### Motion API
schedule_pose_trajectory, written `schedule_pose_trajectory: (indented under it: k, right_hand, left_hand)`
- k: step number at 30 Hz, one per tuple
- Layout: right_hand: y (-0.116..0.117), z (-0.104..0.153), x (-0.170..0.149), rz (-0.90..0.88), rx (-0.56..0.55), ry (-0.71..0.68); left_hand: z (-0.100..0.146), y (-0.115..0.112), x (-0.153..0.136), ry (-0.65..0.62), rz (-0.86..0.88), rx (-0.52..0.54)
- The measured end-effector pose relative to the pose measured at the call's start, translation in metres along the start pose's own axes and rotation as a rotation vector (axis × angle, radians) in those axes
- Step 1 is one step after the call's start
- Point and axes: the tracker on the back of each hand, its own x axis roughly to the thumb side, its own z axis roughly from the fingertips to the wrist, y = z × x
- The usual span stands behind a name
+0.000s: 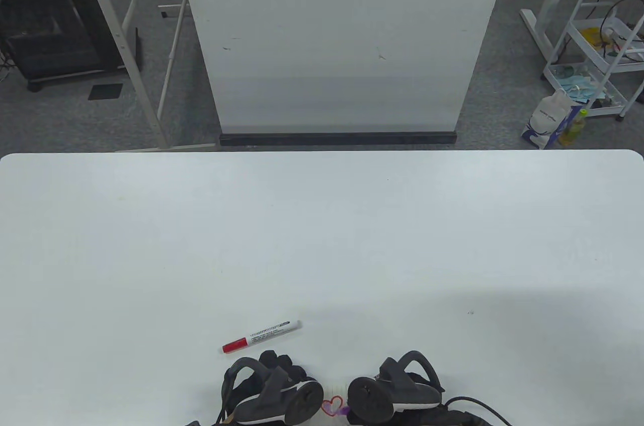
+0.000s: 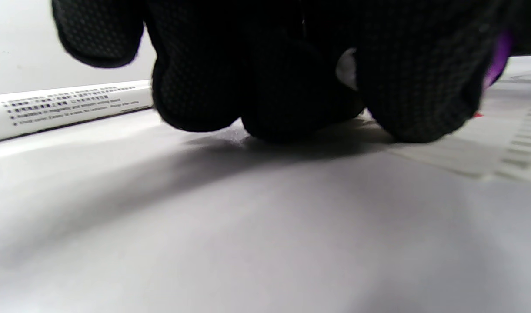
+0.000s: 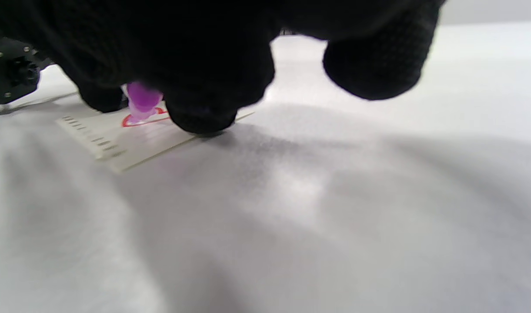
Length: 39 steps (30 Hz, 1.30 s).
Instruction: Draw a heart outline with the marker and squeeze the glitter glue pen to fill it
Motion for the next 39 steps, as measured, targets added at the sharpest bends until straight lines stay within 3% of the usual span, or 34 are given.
schedule_pose_trajectory:
  k: [5,9,15,24,30,35,39]
  right_hand:
    - [0.0003,-0.0004,0.0001,0.006,-0.025,0.014]
    - [0.0006,0.0004,-0.0009,-0.048,0.051,-0.023]
    - [0.0002,-0.0008,-0.0001,0.021,-0.032,0.015]
    - [-0.0005,-0.0003,-0.0014,-0.024,0.037,-0.020]
    - [0.0000,-0.0004,-0.0007,0.023,-0.029,0.014]
    - [0.0018,-0.0003,-0.0018,-0.049,0.058,-0.029]
    - [0.0011,-0.0001,-0.0012,-0.003,0.001,-0.005]
  left_hand:
    - [0.0000,-0.0001,0.0003,0.001,-0.001,0.000]
    - [-0.0001,-0.0001,0.0003,0.001,-0.001,0.000]
    - [-0.0001,0.0002,0.0001,0.001,0.000,0.000]
    - [-0.0002,0.0001,0.0005,0.001,-0.001,0.000]
    - [-0.0001,0.0000,0.0005,0.002,-0.001,0.000]
    - [-0.0003,-0.0002,0.0005,0.001,0.000,0.000]
    - [-0.0003,-0.0003,0.0005,0.000,0.001,0.000]
